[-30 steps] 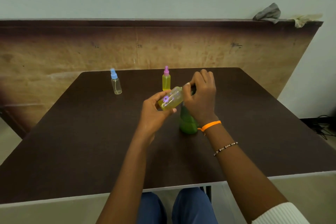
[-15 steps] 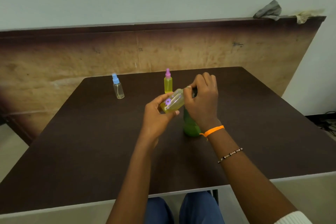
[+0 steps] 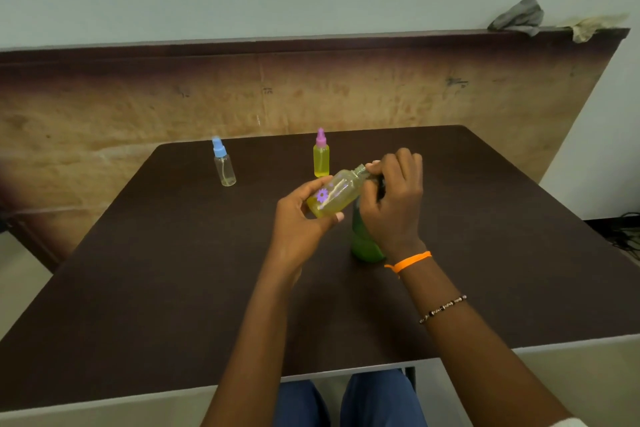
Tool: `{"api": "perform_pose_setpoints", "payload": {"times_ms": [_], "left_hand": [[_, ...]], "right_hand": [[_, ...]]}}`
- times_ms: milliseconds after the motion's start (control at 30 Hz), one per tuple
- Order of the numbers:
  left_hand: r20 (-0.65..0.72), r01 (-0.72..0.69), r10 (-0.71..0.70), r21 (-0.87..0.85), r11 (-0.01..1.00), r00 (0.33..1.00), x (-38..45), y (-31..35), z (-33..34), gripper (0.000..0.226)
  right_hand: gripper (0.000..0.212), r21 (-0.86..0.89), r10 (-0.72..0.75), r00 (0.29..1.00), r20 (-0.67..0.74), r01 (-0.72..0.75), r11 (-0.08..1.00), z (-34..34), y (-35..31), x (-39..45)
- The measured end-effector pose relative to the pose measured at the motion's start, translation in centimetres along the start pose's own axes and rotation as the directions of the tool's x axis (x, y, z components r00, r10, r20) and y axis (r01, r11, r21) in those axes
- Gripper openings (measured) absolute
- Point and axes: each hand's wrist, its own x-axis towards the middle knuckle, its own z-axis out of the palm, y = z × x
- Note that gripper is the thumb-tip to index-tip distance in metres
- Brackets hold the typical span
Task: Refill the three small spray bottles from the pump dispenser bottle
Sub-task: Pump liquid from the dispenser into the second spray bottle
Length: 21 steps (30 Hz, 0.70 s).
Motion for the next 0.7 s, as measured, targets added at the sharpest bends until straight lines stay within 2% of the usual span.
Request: {"api": "perform_pose_setpoints", "payload": {"times_ms": [400, 700], "left_hand": [[0.024, -0.012, 0.011, 0.016, 1.0, 1.0, -0.2, 0.2, -0.2, 0.055], [0.026, -0.011, 0.01, 0.037, 0.999, 1.0, -0.1, 0.4, -0.1, 0.055]], "right_hand": [[0.011, 0.034, 0.015, 0.999, 0.031, -0.016, 0.999, -0.5, -0.2, 0.8], [0.008, -0.003, -0.034, 0.999, 0.013, 0.034, 0.999, 0.3, 0.3, 0.3]]}}
